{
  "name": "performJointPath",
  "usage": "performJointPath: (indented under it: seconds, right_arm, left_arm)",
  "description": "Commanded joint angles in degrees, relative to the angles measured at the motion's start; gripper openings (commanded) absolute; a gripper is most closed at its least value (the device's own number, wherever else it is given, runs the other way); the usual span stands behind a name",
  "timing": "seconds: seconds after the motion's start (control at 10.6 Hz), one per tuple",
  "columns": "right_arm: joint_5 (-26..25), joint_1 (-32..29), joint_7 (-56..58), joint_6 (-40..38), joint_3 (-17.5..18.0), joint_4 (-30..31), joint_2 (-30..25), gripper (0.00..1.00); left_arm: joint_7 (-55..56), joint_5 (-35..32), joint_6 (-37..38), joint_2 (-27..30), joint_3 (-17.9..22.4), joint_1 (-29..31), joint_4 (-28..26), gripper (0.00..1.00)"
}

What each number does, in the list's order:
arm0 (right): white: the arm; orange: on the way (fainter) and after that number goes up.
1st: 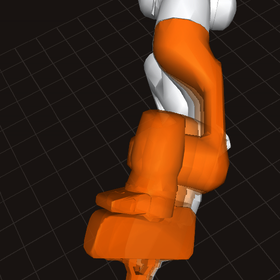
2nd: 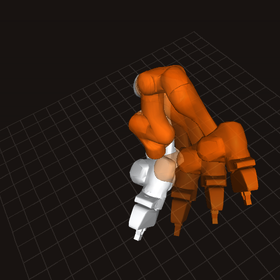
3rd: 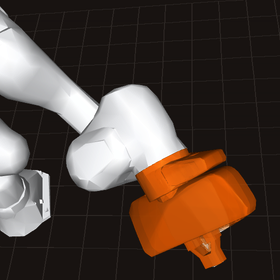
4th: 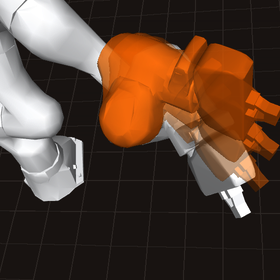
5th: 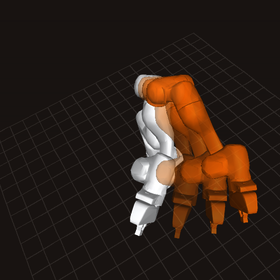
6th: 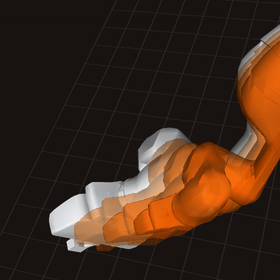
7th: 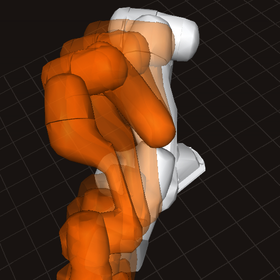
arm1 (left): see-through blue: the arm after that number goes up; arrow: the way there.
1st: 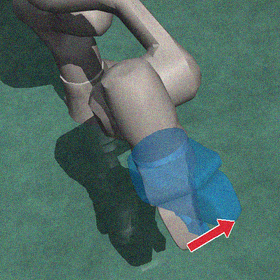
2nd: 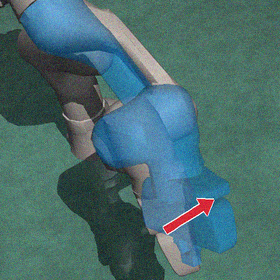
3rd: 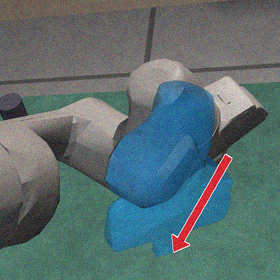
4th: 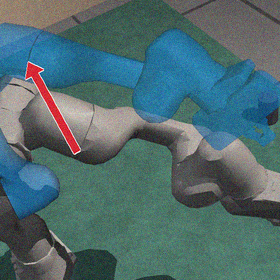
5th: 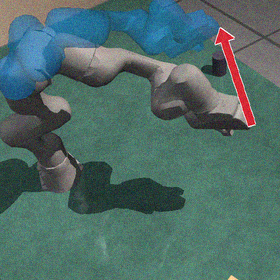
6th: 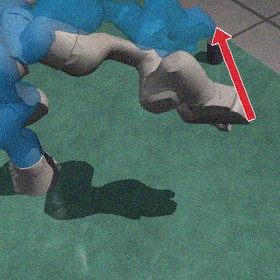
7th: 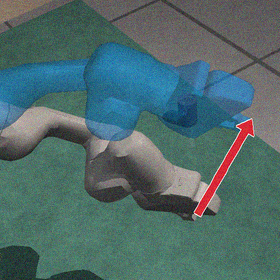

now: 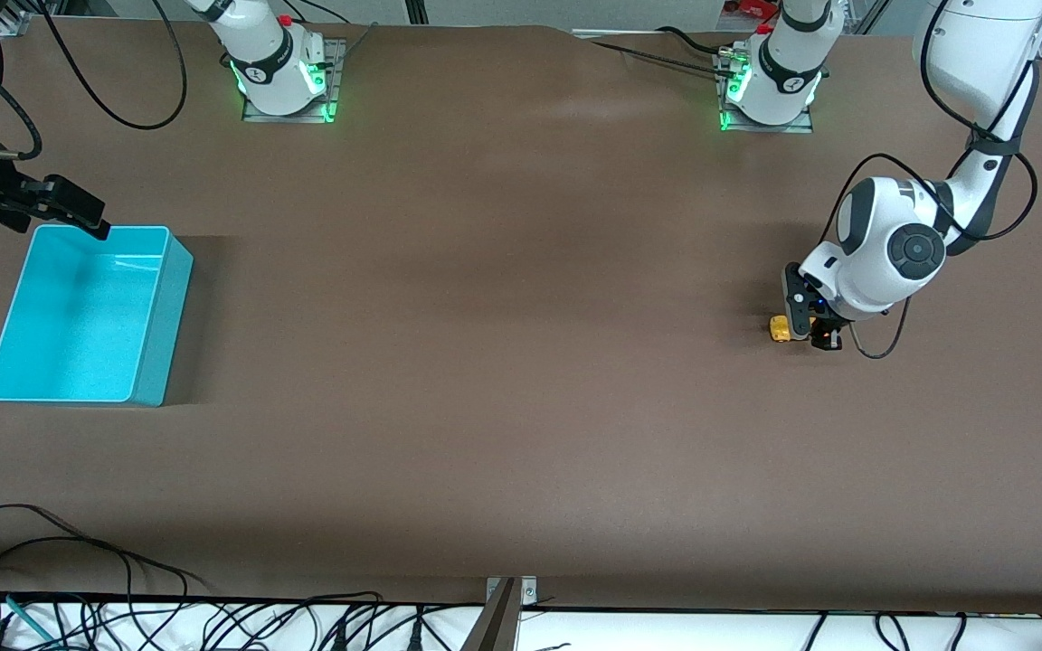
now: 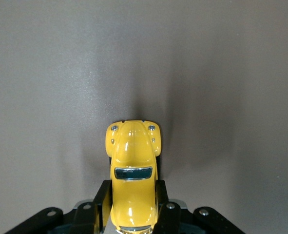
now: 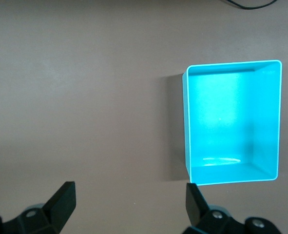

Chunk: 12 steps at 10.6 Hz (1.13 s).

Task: Wind up and store yellow beetle car
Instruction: 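Close the left gripper on the yellow car, pressing it onto the table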

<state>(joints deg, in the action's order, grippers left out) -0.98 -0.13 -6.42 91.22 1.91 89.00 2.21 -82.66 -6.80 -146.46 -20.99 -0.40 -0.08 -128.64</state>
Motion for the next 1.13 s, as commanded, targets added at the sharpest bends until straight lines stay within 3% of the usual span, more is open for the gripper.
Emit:
performJointPath:
  seconds: [0.0, 0.66, 1.04]
  right_arm:
    - [0.4, -0.3, 0.6, -0.4, 0.3, -0.9, -0.2, 1.00]
    - [0.4, -0.3, 0.7, -0.3, 0.3, -0.9, -0.2, 1.00]
    - [0.4, -0.3, 0.7, -0.3, 0.2, -0.9, -0.2, 1.00]
  left_arm:
    - [-3.4, -1.4, -0.3, -0.1, 0.0, -0.2, 0.7, 0.00]
    - [-2.6, -0.1, -0.3, -1.4, 0.0, 0.8, 0.8, 0.00]
    - [-3.2, -0.2, -0.3, -3.7, 0.1, 4.5, 2.4, 0.00]
